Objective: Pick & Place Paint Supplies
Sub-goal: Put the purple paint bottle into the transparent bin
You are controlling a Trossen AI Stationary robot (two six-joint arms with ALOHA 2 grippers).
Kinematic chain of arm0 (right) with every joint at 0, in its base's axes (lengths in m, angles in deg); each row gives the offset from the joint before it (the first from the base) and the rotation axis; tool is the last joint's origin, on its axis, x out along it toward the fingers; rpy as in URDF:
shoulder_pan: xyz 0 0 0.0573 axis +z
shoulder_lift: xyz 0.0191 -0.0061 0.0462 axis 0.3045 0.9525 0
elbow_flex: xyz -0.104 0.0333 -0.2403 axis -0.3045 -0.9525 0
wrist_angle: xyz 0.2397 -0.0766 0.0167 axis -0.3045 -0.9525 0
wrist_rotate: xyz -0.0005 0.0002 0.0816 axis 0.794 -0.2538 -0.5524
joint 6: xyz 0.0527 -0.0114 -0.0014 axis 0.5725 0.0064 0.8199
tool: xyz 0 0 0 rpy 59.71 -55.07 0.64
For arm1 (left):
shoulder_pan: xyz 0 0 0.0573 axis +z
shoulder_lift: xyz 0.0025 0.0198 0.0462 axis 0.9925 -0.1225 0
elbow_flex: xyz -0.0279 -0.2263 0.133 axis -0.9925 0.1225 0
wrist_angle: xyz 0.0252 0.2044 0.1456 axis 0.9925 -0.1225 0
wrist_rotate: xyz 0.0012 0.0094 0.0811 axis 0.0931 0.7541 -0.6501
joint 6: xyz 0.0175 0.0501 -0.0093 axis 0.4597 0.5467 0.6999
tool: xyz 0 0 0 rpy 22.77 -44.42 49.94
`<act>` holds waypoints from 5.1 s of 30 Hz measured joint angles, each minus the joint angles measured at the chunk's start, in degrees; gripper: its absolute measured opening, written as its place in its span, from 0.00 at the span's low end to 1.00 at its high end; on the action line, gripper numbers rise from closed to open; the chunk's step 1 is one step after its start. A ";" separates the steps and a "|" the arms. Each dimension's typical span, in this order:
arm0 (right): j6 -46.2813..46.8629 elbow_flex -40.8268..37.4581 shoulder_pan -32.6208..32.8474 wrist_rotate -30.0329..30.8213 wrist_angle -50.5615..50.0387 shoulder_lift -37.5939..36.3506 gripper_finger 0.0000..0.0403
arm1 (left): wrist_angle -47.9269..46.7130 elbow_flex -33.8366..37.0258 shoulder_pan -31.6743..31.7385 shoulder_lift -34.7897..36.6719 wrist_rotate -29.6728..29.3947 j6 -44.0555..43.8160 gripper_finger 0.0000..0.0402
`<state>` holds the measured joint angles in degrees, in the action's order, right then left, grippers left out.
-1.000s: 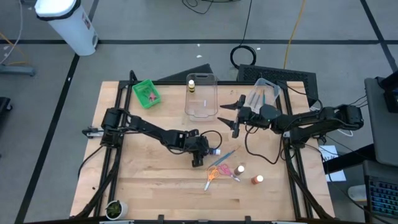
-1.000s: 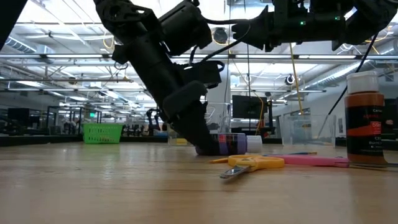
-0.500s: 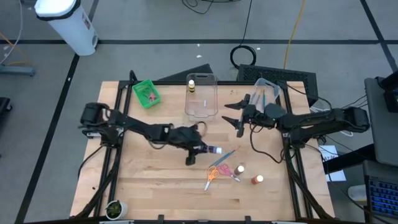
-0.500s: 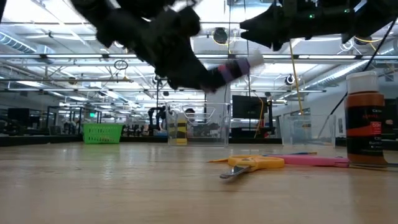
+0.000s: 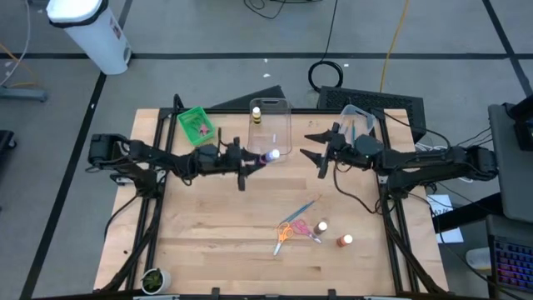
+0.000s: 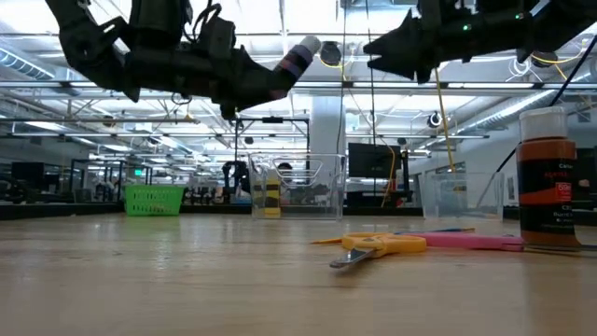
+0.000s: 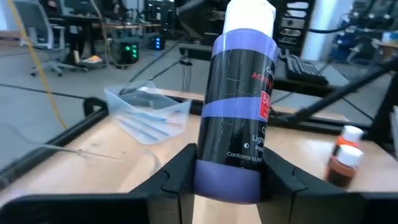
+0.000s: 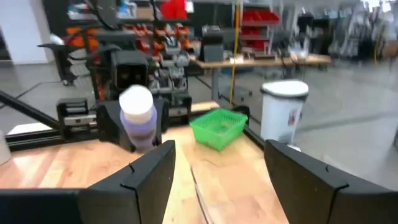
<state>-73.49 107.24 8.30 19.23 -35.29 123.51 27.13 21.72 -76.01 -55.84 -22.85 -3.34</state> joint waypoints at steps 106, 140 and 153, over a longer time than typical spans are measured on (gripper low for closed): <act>-0.63 44.38 -12.68 -28.43 -21.79 36.82 0.27 | -2.09 -1.17 12.19 -0.20 -0.15 4.33 0.31; -5.31 49.48 -28.77 -27.65 -32.92 43.16 0.27 | -5.13 -1.52 11.39 -0.18 -3.15 5.29 0.76; -9.74 49.46 -28.71 -20.85 -32.51 51.40 0.27 | -6.15 -1.45 11.39 -0.17 -3.17 5.19 0.77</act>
<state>-83.24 156.69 -20.41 -1.62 -67.80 174.91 20.98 20.27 -64.61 -56.02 -26.02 1.84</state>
